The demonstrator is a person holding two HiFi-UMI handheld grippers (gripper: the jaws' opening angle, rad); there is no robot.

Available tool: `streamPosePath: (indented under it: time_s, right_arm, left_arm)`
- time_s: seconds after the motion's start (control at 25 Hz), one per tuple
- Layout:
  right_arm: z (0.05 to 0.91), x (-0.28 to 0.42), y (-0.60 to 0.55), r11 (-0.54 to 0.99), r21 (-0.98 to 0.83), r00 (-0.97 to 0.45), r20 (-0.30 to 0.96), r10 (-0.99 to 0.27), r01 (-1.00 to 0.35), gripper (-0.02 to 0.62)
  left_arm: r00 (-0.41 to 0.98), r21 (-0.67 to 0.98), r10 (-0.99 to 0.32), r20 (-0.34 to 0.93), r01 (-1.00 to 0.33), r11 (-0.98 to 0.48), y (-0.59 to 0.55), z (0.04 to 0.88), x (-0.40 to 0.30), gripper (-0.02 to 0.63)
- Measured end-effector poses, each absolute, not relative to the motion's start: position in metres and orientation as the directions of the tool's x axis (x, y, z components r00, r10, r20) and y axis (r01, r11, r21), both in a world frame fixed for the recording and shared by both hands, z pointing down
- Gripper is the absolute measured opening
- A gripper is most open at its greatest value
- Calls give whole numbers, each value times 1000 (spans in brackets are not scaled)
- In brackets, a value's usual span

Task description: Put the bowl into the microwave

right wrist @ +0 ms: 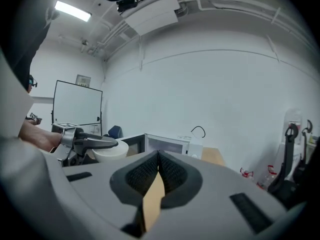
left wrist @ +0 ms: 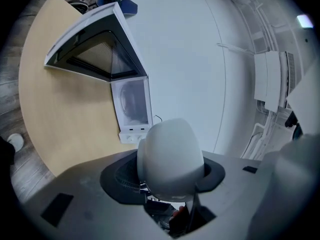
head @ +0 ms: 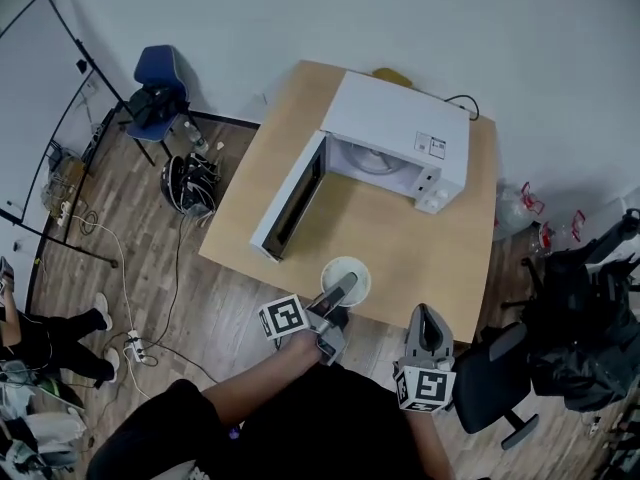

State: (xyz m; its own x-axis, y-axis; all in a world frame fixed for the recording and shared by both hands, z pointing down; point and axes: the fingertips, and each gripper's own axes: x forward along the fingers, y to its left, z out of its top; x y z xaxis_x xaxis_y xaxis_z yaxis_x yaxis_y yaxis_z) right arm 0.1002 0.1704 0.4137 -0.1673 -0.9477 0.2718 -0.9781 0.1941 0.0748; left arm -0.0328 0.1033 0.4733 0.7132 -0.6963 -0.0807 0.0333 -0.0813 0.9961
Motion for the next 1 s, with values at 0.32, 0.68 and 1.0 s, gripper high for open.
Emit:
streamPosePath:
  time_s: [0.32,0.68,1.0]
  right_arm:
    - [408,81,112,164,102,-129,283,-950,-981,60]
    - [409,75,64,191,83,-164,263,-951,-978,60]
    - [416,108,13,172,38,-157,261,-953,-984,60]
  left_arm:
    - [743,998,-666,-62,38,-51,36,498,-31,227]
    - [729,999,-684,6,-31,-24,-41,530,-29,227]
    - [693,999,-720,39,-54,3,-114,554,-11,227]
